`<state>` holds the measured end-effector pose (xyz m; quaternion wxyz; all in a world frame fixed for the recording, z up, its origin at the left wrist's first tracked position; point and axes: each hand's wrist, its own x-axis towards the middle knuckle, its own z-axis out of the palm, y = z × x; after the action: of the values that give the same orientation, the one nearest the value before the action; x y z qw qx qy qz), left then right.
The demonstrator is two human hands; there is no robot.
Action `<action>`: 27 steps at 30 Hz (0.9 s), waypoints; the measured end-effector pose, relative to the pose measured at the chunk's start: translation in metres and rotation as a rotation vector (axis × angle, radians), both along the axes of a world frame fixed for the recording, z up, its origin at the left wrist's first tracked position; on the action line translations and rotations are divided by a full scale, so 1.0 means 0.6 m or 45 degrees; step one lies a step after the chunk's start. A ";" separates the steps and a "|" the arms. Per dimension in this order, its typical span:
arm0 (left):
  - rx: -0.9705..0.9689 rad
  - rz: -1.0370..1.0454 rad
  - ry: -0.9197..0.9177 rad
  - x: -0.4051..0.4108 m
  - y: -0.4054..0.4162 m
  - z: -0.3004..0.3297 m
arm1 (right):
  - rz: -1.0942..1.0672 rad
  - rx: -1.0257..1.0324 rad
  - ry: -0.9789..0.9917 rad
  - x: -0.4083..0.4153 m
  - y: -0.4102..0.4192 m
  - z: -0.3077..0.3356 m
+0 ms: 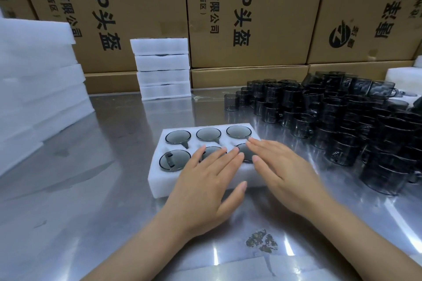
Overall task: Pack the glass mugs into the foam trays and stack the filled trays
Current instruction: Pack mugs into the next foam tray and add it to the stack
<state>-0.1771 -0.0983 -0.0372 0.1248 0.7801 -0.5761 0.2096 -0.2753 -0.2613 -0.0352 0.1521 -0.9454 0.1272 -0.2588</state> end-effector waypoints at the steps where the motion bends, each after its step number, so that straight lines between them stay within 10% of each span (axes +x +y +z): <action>1: 0.015 -0.004 0.022 -0.001 0.002 0.000 | -0.001 0.027 -0.015 0.000 0.002 -0.002; 9: -0.483 0.230 0.395 0.042 0.064 0.003 | -0.263 0.398 0.060 -0.001 -0.001 -0.005; 13: -0.465 0.479 1.354 0.087 0.095 0.002 | -0.271 0.488 0.240 0.005 -0.002 -0.005; 17: -0.389 0.389 1.638 0.108 0.095 -0.006 | -0.191 0.570 0.184 0.006 -0.001 -0.004; 27: -1.267 0.079 2.154 0.143 0.067 0.009 | 0.393 1.715 -0.160 0.042 0.008 0.009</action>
<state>-0.0913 -0.0580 -0.0317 0.8053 0.5459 -0.1218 -0.1963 -0.2502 -0.2568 -0.0298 0.7480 -0.6355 0.1153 -0.1531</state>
